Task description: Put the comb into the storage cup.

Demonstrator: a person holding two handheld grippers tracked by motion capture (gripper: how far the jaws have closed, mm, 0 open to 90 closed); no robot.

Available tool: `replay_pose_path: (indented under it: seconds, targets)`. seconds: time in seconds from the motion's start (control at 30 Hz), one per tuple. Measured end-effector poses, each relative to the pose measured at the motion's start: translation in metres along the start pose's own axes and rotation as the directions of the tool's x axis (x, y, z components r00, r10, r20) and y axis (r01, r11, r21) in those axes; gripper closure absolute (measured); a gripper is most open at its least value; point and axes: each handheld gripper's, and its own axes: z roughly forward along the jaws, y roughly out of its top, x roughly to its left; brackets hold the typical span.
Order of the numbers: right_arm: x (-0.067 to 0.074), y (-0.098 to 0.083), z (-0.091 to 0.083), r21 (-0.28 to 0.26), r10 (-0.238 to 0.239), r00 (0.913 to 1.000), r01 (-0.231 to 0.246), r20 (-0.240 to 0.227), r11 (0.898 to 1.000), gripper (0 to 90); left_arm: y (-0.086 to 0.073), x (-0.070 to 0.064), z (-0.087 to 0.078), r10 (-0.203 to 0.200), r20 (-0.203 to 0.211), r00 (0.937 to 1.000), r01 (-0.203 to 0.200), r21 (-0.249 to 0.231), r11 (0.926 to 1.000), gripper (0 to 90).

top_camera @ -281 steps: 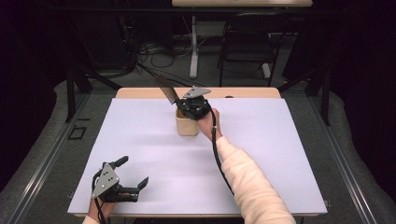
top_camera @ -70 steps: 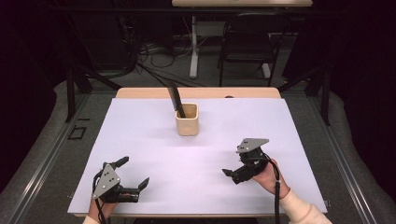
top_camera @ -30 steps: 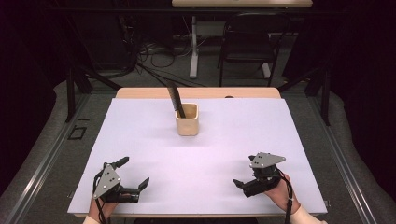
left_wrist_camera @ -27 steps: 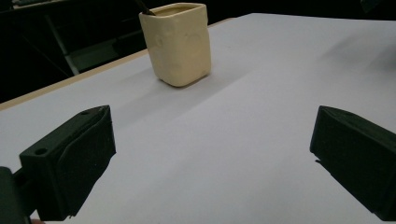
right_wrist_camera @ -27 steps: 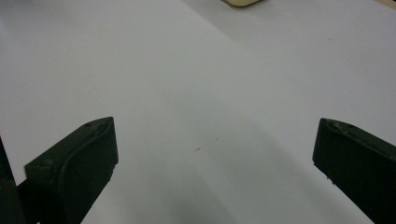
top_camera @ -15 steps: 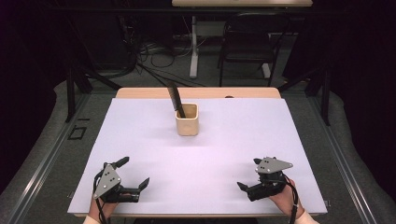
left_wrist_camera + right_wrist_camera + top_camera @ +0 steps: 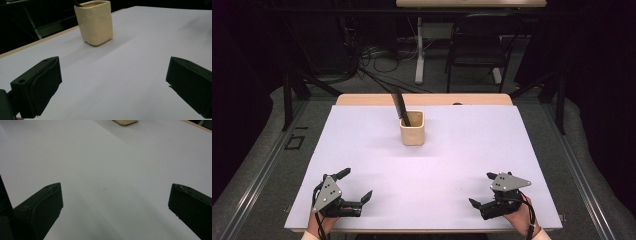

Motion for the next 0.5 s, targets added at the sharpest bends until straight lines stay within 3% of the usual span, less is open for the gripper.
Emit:
replay_pose_path:
  seconds: [0.4, 0.5]
  targets:
    - [0.0083, -0.0033, -0.006, -0.048, -0.035, 0.9993, 0.036, 0.011, 0.998, 0.0, 0.0001, 0.0, 0.0008, 0.001, 0.004, 1.0, -0.001, 0.002, 1.0, 0.2]
    - [0.0078, -0.004, -0.0049, -0.04, -0.03, 0.9995, 0.03, 0.001, 0.999, 0.0, 0.0, 0.0003, 0.0015, 0.0, 0.004, 1.0, 0.0, 0.004, 1.0, 0.2]
